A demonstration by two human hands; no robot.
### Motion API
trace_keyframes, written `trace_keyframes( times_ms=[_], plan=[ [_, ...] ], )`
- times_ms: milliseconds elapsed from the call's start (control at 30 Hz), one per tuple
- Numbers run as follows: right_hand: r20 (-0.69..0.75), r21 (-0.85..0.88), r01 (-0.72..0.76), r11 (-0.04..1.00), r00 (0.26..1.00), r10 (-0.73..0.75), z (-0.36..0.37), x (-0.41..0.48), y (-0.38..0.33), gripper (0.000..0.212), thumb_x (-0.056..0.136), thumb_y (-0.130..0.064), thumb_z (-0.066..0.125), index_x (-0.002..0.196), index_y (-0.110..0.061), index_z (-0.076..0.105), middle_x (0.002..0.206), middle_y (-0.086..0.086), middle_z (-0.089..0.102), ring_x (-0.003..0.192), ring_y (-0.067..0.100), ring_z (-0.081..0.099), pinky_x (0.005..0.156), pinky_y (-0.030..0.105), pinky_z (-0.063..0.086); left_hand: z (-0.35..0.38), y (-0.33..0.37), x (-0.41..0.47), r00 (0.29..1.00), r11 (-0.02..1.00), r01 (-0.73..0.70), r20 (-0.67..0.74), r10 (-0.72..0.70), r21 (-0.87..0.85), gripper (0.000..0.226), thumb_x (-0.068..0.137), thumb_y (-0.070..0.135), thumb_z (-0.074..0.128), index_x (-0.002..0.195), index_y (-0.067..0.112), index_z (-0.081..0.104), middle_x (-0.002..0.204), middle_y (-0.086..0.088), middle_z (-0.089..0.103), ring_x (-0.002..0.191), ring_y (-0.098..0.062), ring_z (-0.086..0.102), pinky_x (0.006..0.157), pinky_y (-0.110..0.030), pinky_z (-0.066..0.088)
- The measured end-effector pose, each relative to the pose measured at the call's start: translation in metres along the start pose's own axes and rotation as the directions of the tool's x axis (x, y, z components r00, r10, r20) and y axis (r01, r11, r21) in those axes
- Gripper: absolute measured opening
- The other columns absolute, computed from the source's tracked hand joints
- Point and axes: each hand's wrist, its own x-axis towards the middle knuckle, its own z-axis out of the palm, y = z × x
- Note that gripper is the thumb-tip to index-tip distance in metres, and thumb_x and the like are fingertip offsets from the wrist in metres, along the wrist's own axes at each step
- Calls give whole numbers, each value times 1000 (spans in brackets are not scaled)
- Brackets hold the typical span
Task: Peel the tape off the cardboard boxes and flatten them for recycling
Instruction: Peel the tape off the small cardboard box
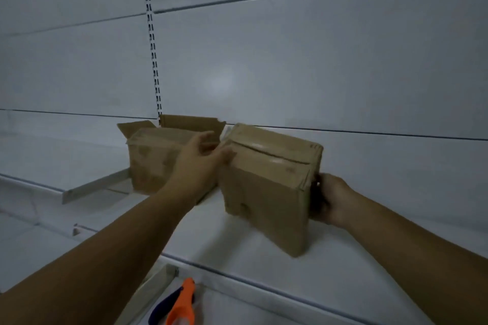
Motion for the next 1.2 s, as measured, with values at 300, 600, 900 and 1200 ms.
trace_keyframes(
  times_ms=[300,600,900,1200],
  plan=[
    [175,-921,350,169,762,-624,-79,-11,-1,27,90,-35,51,79,-14,65,76,2,68,71,18,64,70,35,52,71,-39,19,968,982,186,164,-188,27,20,87,12,58,97,26,68,97,11,61,94,-6,52,75,-18,40],
    [717,-579,719,-384,226,-659,-70,-5,24,62,71,-48,73,117,-8,59,125,9,59,117,25,54,98,41,44,106,-56,14,981,934,178,-25,-195,-309,27,87,15,54,111,28,58,108,1,55,94,-15,55,76,-27,47],
    [694,-377,793,-479,-100,-713,-65,13,20,23,82,-27,68,80,-4,72,86,8,74,77,25,69,64,38,53,121,-61,12,955,956,56,-265,-136,-289,16,88,9,44,88,17,58,90,-1,52,82,-16,48,69,-27,41],
    [764,-241,827,-508,-162,-624,-66,17,16,25,88,-27,61,78,-4,65,94,13,68,80,25,61,71,32,50,126,-55,5,946,964,65,-291,-142,-259,23,91,14,42,108,10,56,86,9,58,73,0,55,65,-14,46]
  ],
)
